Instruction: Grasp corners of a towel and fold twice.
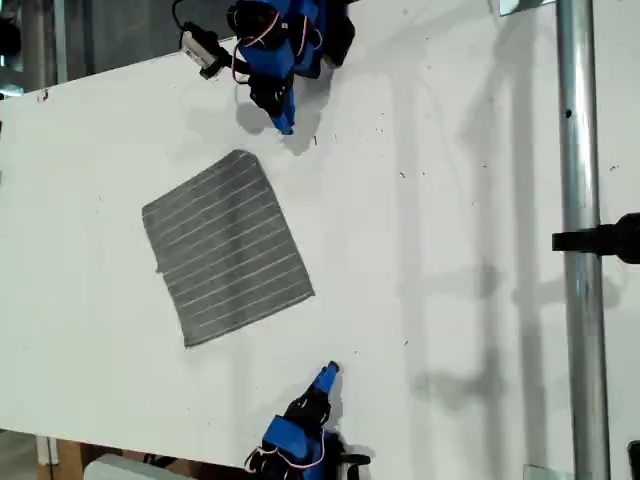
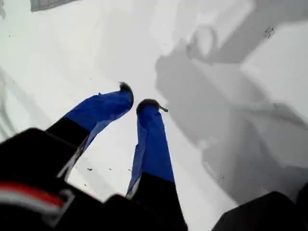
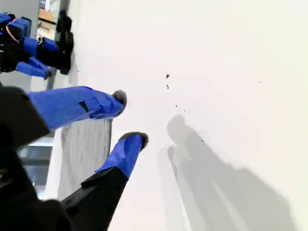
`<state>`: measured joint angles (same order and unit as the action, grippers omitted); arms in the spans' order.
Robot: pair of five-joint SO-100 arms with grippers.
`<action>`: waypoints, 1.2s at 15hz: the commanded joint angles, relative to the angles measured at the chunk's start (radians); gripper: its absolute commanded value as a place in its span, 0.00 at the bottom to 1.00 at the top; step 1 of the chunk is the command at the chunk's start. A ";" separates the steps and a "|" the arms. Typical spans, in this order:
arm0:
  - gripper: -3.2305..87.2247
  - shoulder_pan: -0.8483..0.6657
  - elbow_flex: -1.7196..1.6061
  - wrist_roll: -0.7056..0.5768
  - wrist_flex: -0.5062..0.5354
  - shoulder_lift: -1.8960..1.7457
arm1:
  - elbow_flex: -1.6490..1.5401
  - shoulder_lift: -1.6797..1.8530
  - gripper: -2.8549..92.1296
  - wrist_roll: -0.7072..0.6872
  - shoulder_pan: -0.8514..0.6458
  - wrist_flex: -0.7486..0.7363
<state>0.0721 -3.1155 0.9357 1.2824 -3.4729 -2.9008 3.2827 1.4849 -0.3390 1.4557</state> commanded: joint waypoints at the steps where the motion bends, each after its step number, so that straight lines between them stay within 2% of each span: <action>1: 0.02 -0.305 -0.005 0.508 -0.003 0.002 | 0.011 0.002 0.03 0.017 0.040 -0.008; 18: 0.02 -0.302 -0.005 0.508 0.003 0.002 | 0.011 0.002 0.03 0.017 0.046 0.009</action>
<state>-0.2209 -3.1201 1.4358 1.2824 -3.4683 -2.9008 3.2827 1.4941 -0.3022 1.4588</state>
